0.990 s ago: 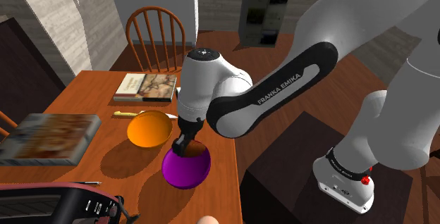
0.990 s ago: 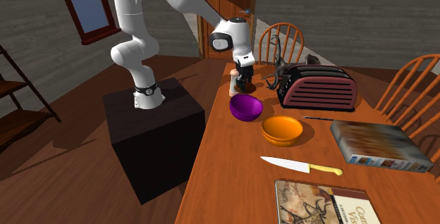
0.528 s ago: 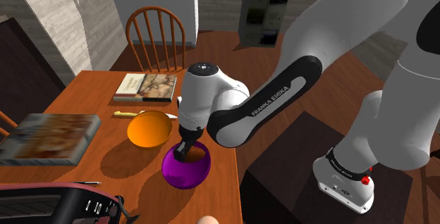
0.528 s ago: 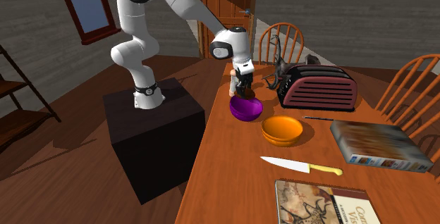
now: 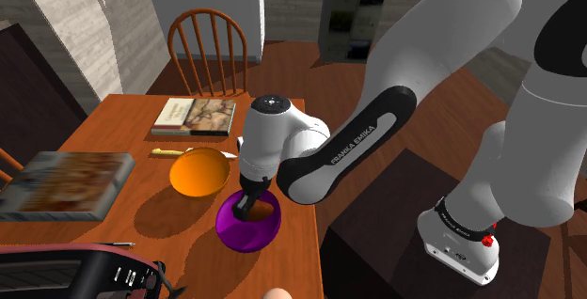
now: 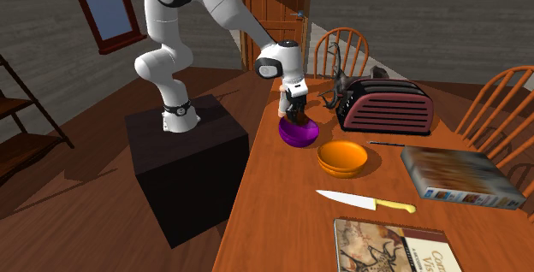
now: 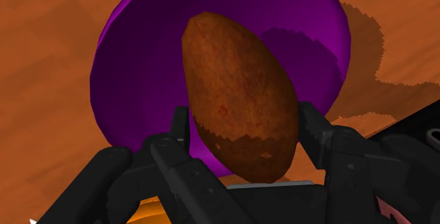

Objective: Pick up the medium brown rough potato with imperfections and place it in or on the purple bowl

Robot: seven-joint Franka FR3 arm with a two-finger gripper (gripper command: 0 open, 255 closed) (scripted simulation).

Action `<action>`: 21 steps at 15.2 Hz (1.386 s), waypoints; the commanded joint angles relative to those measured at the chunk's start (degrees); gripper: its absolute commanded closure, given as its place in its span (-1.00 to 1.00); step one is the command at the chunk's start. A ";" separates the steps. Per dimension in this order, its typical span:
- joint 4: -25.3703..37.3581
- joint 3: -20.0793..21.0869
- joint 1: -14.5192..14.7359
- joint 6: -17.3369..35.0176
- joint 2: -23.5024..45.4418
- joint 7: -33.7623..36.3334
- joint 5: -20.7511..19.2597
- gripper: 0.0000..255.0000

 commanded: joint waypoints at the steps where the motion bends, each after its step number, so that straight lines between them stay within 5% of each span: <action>1: 0.03 -0.01 0.01 0.03 0.05 0.00 -0.02 1.00; 4: 0.03 -0.01 0.01 0.03 0.05 0.00 -0.02 1.00; 5: 0.03 -0.01 0.01 0.03 0.05 0.00 -0.02 -1.00; 10: 0.03 -0.01 0.01 0.03 0.05 0.00 -0.02 -1.00; 14: -0.60 1.48 -1.90 -6.13 -6.98 -2.61 3.70 -1.00; 21: -0.60 1.43 -1.85 -6.13 -6.99 -2.62 3.72 -1.00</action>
